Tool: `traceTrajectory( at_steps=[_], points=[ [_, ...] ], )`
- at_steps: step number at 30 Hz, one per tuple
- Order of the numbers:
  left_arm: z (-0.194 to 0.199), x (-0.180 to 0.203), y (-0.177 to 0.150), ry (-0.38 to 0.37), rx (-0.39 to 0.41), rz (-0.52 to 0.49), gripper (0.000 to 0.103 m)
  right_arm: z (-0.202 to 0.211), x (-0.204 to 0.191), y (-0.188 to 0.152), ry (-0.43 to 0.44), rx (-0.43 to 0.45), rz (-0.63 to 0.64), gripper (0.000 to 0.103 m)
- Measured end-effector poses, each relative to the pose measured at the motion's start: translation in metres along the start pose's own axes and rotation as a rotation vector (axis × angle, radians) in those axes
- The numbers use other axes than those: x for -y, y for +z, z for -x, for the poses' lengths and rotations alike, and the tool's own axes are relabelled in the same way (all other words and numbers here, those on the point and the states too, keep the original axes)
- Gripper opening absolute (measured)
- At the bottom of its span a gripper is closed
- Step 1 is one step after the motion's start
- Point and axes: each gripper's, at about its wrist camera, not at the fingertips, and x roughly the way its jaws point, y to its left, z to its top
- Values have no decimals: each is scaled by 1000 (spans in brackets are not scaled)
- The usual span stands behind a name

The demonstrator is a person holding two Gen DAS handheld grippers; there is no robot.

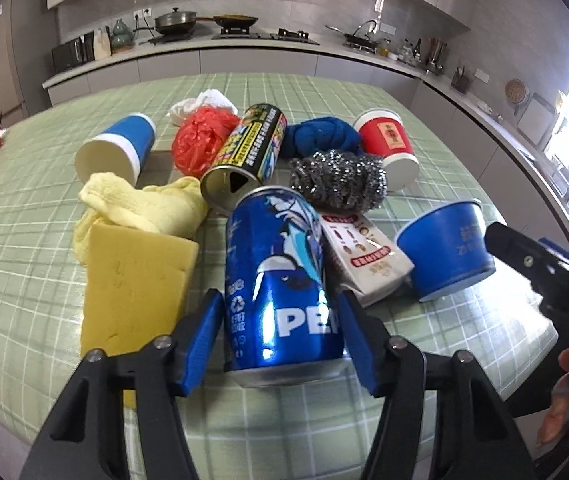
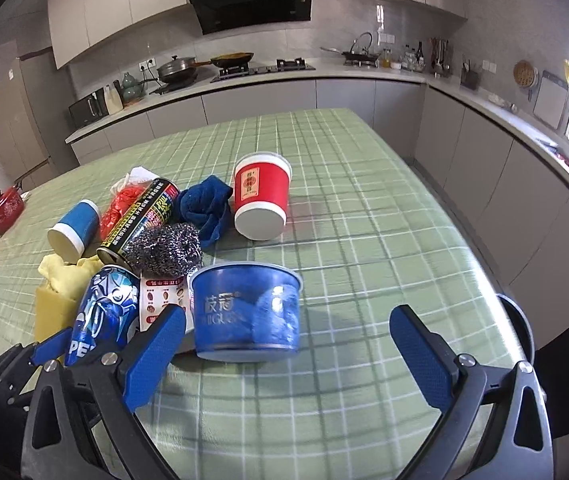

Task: Collect trash
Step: 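Grasp the blue Pepsi can with the left tool while the right tool grasps the blue paper bowl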

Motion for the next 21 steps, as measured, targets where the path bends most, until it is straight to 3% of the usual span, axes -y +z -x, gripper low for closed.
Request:
traceTrajectory(
  at_steps=[9,21],
  points=[
    [-15,-6,5,-10,-29,-2,65,-29,1,-1,2,-45,-22,103],
    [-27,-8,12,-18,-47,7,64,-60,3,-2,73,-119,-26,78]
  ],
)
